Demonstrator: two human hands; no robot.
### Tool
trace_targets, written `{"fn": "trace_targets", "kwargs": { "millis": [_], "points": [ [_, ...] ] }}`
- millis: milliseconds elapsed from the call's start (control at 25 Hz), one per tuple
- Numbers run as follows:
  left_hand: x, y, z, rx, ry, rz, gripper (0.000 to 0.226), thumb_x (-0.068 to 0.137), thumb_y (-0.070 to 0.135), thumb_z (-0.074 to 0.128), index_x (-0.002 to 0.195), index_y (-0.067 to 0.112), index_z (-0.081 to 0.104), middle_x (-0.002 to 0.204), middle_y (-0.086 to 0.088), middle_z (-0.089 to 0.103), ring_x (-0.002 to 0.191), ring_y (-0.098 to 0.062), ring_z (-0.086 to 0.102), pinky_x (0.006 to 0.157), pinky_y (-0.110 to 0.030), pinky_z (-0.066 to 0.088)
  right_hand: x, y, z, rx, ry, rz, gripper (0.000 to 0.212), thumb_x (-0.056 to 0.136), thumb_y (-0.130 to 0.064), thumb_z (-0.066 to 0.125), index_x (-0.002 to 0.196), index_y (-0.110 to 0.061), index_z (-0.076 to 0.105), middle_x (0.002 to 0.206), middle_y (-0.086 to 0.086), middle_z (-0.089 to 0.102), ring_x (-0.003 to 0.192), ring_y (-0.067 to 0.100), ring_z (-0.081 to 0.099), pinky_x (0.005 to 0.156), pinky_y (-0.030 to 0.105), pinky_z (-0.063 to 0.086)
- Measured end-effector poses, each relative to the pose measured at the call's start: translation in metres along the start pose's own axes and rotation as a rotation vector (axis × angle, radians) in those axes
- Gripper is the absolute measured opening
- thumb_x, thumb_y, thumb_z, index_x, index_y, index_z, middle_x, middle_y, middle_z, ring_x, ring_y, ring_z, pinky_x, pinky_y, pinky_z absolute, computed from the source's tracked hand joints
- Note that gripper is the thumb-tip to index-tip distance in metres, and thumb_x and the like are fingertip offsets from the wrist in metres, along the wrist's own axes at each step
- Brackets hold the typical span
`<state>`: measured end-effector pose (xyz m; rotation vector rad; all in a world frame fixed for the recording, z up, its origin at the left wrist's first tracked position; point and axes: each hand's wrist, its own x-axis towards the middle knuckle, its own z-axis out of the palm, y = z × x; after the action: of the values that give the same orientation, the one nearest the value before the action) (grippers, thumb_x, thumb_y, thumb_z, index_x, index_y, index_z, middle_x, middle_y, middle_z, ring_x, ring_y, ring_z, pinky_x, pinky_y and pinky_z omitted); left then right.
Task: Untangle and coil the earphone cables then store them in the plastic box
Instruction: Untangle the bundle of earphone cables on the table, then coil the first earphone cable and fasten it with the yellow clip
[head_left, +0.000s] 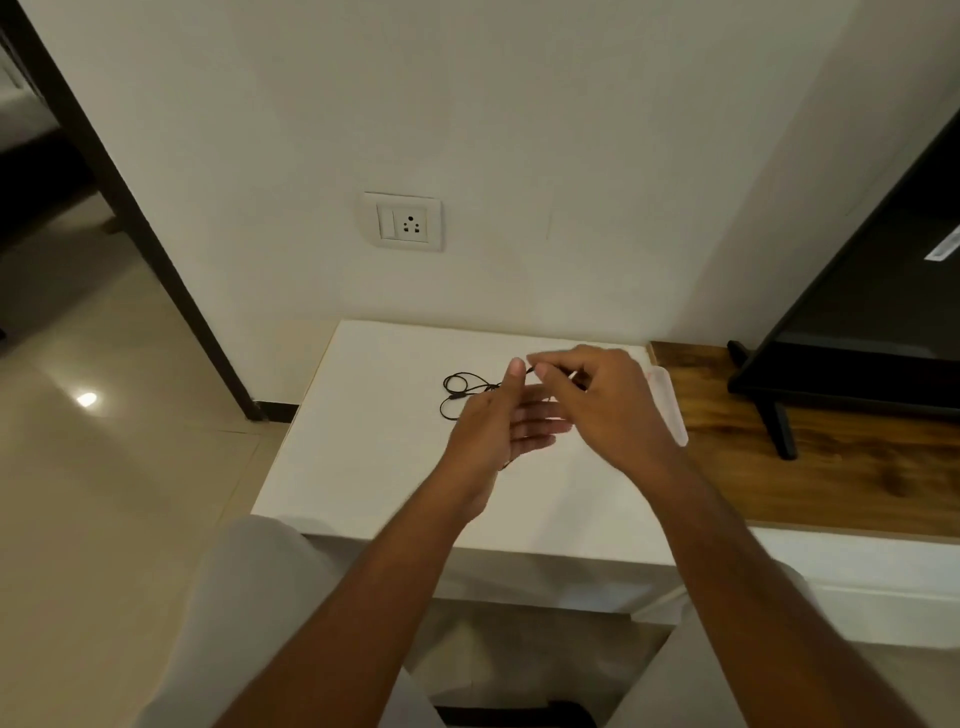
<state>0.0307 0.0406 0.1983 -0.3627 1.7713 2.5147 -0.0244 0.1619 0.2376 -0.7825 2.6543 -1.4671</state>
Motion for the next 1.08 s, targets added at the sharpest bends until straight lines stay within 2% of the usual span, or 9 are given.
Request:
{"fn": "trace_targets", "kwargs": {
  "millis": [160,240,320,400,560,640,800,880,1080],
  "points": [
    [0.000,0.002,-0.016,-0.116,0.007,0.012,0.035,0.101,0.027,0.049,0.108,-0.001,0.068,0.096,-0.016,0.071,0.089,-0.023,0.068,0.078,-0.034,0.056,-0.030,0.000,0.018,0.146,-0.114,0.018,0.024,0.092,-0.010,0.063,0.090,-0.031,0.075,0.076,-0.008,0.075,0.070,0.007,0.071,0.065,0.015,0.053],
    [-0.001,0.000,-0.019,-0.086,0.030,0.032,0.032,0.102,0.020,0.046,0.111,-0.003,0.067,0.096,-0.016,0.073,0.086,-0.025,0.071,0.073,-0.035,0.058,-0.038,0.009,0.019,0.174,-0.013,0.067,0.025,0.096,-0.017,0.060,0.088,-0.038,0.072,0.077,-0.017,0.074,0.076,0.006,0.072,0.071,0.019,0.056],
    [-0.002,0.001,-0.019,-0.062,0.021,0.052,0.032,0.104,0.018,0.043,0.112,-0.004,0.065,0.101,-0.019,0.073,0.090,-0.032,0.072,0.074,-0.039,0.060,-0.037,0.023,0.017,0.188,0.148,0.152,0.024,0.099,-0.024,0.054,0.082,-0.027,0.071,0.076,-0.013,0.074,0.071,0.007,0.071,0.066,0.027,0.055],
    [-0.005,0.006,-0.018,-0.016,-0.030,0.073,0.030,0.104,0.018,0.042,0.114,0.001,0.064,0.102,-0.017,0.073,0.079,-0.031,0.073,0.064,-0.034,0.058,-0.026,0.037,0.013,0.270,0.211,0.194,0.019,0.101,-0.019,0.049,0.096,-0.021,0.068,0.088,-0.011,0.073,0.080,0.006,0.070,0.070,0.030,0.052],
    [-0.011,0.014,-0.018,-0.013,-0.155,0.099,0.030,0.103,0.010,0.040,0.126,0.006,0.059,0.102,-0.018,0.073,0.050,-0.020,0.065,0.043,-0.022,0.045,-0.007,0.039,0.017,0.407,-0.269,0.119,0.028,0.102,-0.010,0.045,0.124,-0.021,0.060,0.124,-0.007,0.065,0.118,0.005,0.059,0.097,0.022,0.047],
    [-0.012,0.015,-0.019,-0.034,-0.204,0.109,0.034,0.102,0.006,0.037,0.130,0.006,0.056,0.106,-0.020,0.072,0.044,-0.018,0.062,0.040,-0.021,0.044,-0.006,0.032,0.026,0.442,-0.338,0.107,0.026,0.104,-0.012,0.040,0.117,-0.014,0.063,0.113,0.003,0.071,0.112,0.013,0.064,0.097,0.025,0.049],
    [-0.016,0.020,-0.027,-0.005,-0.340,0.113,0.043,0.102,0.011,0.039,0.144,0.019,0.042,0.122,-0.019,0.067,0.048,-0.022,0.065,0.047,-0.028,0.046,-0.002,0.024,0.042,0.580,-0.224,0.167,0.027,0.104,-0.027,0.042,0.099,-0.011,0.063,0.086,0.026,0.063,0.079,0.029,0.066,0.079,0.040,0.055],
    [-0.018,0.021,-0.029,-0.030,-0.371,0.091,0.045,0.104,0.016,0.039,0.147,0.028,0.036,0.127,-0.020,0.063,0.046,-0.023,0.065,0.049,-0.026,0.048,-0.002,0.026,0.048,0.599,-0.177,0.211,0.029,0.100,-0.036,0.050,0.098,-0.010,0.063,0.082,0.025,0.058,0.070,0.032,0.056,0.068,0.046,0.050],
    [-0.013,0.020,-0.032,-0.023,-0.224,0.132,0.043,0.102,0.036,0.038,0.136,0.016,0.054,0.113,-0.032,0.066,0.026,-0.012,0.040,0.037,-0.015,0.034,-0.016,0.042,0.050,0.463,-0.182,0.114,0.028,0.103,-0.022,0.045,0.103,-0.018,0.072,0.064,0.004,0.053,0.056,0.018,0.045,0.056,0.026,0.040]
  ]
}}
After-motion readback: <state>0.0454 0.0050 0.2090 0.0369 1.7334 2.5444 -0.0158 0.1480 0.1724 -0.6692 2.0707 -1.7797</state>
